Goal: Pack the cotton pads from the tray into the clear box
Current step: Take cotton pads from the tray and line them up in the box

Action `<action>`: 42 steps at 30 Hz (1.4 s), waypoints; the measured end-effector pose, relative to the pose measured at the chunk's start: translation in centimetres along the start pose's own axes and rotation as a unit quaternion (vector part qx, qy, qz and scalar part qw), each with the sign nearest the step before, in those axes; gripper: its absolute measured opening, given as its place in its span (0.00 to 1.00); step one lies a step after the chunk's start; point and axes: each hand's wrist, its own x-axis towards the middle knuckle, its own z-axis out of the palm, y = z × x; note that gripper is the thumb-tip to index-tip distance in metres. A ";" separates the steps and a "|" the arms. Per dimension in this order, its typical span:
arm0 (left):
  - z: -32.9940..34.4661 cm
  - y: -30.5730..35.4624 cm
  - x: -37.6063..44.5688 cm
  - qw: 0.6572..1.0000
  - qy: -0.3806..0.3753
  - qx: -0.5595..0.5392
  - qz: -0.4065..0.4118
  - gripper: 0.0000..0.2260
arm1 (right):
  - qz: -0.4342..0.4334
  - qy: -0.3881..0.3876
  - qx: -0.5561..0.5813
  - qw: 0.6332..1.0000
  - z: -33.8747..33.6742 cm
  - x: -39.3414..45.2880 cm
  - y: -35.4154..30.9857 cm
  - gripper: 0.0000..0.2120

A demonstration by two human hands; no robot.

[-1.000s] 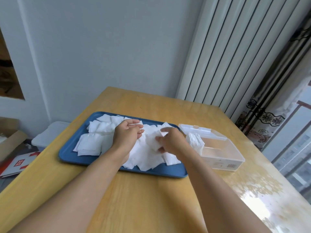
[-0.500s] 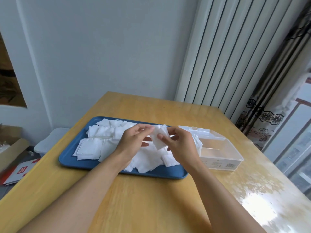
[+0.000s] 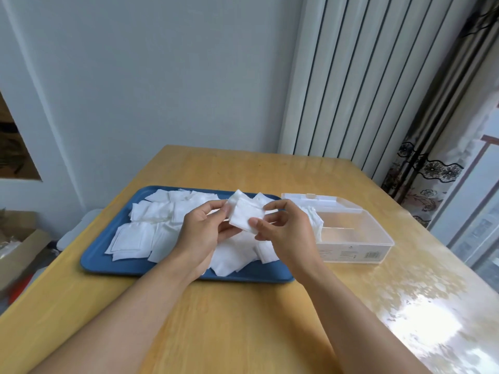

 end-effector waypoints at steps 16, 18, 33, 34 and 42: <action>0.6 0.3 -0.8 0.999 -0.031 -0.030 0.004 0.11 | 0.061 -0.038 0.087 0.994 0.1 0.2 0.0 0.12; 0.6 0.3 -0.9 0.999 -0.038 -0.011 0.007 0.14 | 0.062 -0.040 0.084 0.994 0.0 0.1 -0.1 0.13; 0.4 -0.3 -1.0 0.998 -0.009 0.052 0.022 0.16 | 0.073 -0.045 0.040 0.996 0.1 -0.1 -0.1 0.09; 0.5 -0.3 -1.1 0.998 -0.018 0.051 0.025 0.16 | 0.077 -0.043 0.039 0.995 0.1 -0.1 -0.1 0.10; 1.0 -0.1 -1.4 0.991 -0.050 0.105 0.058 0.07 | 0.106 -0.061 0.075 0.990 0.1 -0.1 -0.6 0.08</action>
